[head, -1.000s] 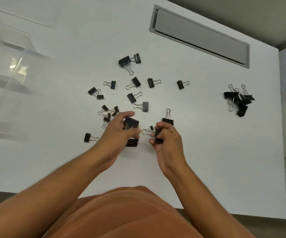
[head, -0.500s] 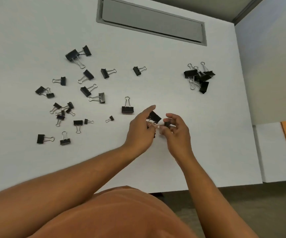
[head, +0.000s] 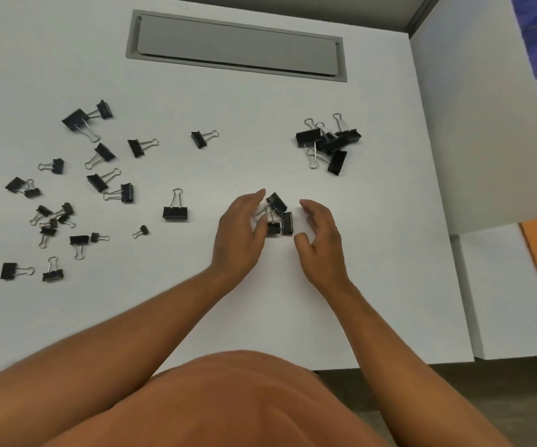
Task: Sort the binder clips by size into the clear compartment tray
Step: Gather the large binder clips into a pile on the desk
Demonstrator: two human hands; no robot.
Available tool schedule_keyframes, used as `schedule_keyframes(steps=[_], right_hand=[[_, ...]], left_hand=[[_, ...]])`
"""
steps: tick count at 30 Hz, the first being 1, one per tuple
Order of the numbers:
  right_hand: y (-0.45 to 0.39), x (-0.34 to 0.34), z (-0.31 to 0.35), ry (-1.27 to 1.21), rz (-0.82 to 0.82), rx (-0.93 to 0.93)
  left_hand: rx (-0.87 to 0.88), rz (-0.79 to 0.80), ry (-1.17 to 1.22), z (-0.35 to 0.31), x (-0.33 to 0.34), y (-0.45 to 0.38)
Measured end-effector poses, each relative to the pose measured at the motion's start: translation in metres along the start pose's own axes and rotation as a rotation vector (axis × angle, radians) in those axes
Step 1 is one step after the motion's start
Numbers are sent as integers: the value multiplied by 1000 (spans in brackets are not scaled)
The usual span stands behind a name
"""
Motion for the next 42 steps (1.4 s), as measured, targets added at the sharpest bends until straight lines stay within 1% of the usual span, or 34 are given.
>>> schedule_keyframes(steps=[2,4,6,8,10,12,15,17,19,21,24,27,29,32,36,37,39,42], right_hand=[[-2,-3,-5,3,33,-43],[-6,-5,-10,17,61,-96],[-9,-3,-14,30,72,-137],[-11,-1,-17,40,62,-158],[-11,0,-18,52,45,-173],[-12,0,-18,44,45,-170],[-13,-2,-19,18,44,-163],[-12,-3,-19,-7,46,-148],[-13,-3,-19,-33,51,-138],[-12,-3,-19,-46,64,-142],[-14,-4,-20,-87,94,-142],[-16,-7,-20,-121,110,-161],[-18,-8,-16,-59,99,-227],[-24,1,-1,83,102,-358],[-39,32,19,435,123,-574],[-42,40,19,510,142,-595],[-46,50,17,591,141,-621],[-49,50,12,595,90,-635]], left_hand=[[41,-49,-114,2,-13,7],[39,-133,-372,5,-35,14],[-107,-184,-617,18,-61,19],[-280,-189,-707,32,-79,23],[-368,-169,-707,42,-84,24],[-370,-168,-640,46,-83,22],[-317,-214,-461,42,-76,16],[-272,-213,-365,32,-67,7],[-189,-150,-307,18,-50,-6],[-119,-54,-264,7,-29,-17],[-78,45,-252,3,-5,-18],[-66,40,-214,6,3,-9],[-32,-16,-188,5,2,-1],[35,-98,-278,6,-3,18],[102,-66,-472,12,-3,45],[118,-52,-514,13,-1,47],[93,-46,-560,16,0,45],[71,-24,-627,24,3,44]])
Point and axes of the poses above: each hand's wrist, its own y-axis away from the middle knuckle, its own x-axis out of the palm, z = x × y, the point moved 4 cm from there along -y, towards the middle knuckle, and after that the axes turned 14 degrees about x, right-handed, at the moved point
